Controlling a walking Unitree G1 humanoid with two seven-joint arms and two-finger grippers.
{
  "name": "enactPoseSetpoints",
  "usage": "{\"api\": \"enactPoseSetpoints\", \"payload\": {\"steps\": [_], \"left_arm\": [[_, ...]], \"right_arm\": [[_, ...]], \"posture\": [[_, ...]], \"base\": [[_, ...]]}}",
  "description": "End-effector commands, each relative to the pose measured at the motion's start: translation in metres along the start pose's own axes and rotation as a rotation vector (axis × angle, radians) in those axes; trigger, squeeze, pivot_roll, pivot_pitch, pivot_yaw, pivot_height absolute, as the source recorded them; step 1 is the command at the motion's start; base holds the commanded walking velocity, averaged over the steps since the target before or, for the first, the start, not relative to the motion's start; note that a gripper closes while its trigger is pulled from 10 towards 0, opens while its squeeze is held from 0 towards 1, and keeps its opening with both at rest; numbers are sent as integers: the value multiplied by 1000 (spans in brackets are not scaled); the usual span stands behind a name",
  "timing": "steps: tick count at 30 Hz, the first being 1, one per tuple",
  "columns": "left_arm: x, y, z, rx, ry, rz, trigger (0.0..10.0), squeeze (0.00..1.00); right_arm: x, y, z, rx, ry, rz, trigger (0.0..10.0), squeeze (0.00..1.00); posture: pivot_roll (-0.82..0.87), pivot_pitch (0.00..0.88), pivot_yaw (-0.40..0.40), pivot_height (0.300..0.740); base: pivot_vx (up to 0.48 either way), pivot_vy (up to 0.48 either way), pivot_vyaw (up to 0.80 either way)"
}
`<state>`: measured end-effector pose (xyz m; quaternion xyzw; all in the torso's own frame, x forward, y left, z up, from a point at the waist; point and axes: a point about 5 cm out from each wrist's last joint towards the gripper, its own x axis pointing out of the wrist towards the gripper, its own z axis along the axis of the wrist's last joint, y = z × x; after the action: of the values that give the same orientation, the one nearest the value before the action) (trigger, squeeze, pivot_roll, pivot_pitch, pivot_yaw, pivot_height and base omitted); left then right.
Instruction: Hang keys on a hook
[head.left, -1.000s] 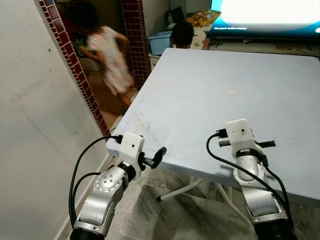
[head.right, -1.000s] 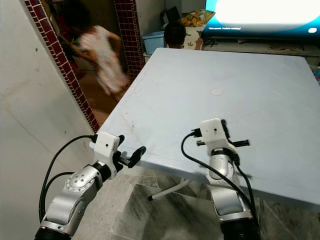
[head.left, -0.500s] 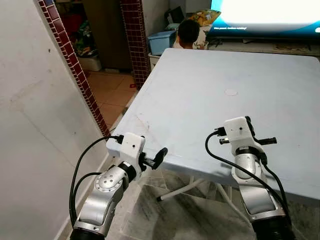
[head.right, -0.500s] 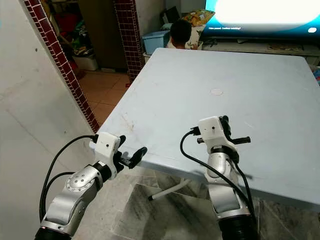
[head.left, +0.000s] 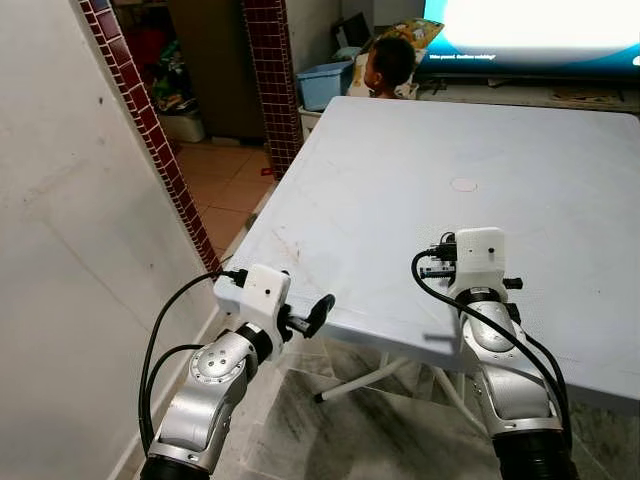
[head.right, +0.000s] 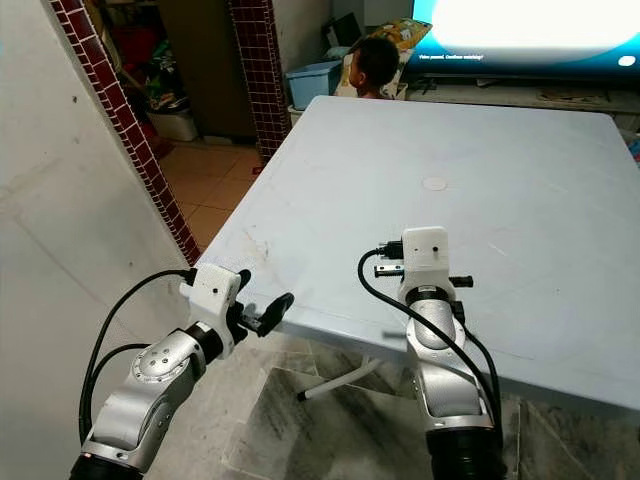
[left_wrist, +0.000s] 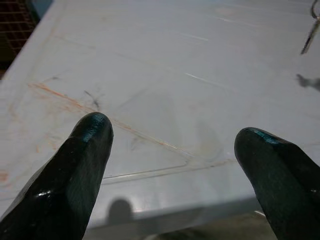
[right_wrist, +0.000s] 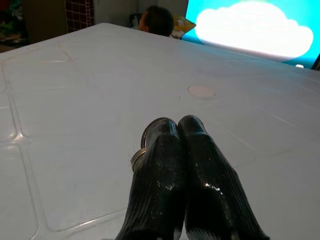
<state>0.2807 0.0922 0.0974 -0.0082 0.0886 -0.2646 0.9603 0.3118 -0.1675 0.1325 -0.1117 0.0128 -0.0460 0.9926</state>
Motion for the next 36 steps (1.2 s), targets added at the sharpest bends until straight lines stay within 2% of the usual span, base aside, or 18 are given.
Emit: {"api": "enactPoseSetpoints", "payload": {"steps": [1, 18, 26, 30, 36], "left_arm": [[-2, 8, -1, 12, 8, 34, 10000, 0], [-2, 27, 0, 15, 17, 207, 10000, 0], [-2, 27, -1, 18, 18, 234, 10000, 0], [-2, 29, -1, 2, 5, 283, 10000, 0], [-3, 32, 0, -14, -12, 326, 10000, 0]], "right_arm": [[0, 5, 8, 18, -38, 21, 10000, 0], [0, 9, 9, 45, -39, 48, 10000, 0], [0, 12, 10, 56, -38, 60, 10000, 0], [-2, 15, 9, 60, -32, 78, 10000, 0], [-1, 18, 11, 71, -38, 106, 10000, 0]], "posture": [[-75, 0, 125, 740], [-69, 0, 122, 740], [-66, 0, 123, 740], [-62, 0, 109, 740], [-60, 0, 71, 740]], "base": [[0, 0, 800], [0, 0, 800], [0, 0, 800], [0, 0, 797], [0, 0, 0]]}}
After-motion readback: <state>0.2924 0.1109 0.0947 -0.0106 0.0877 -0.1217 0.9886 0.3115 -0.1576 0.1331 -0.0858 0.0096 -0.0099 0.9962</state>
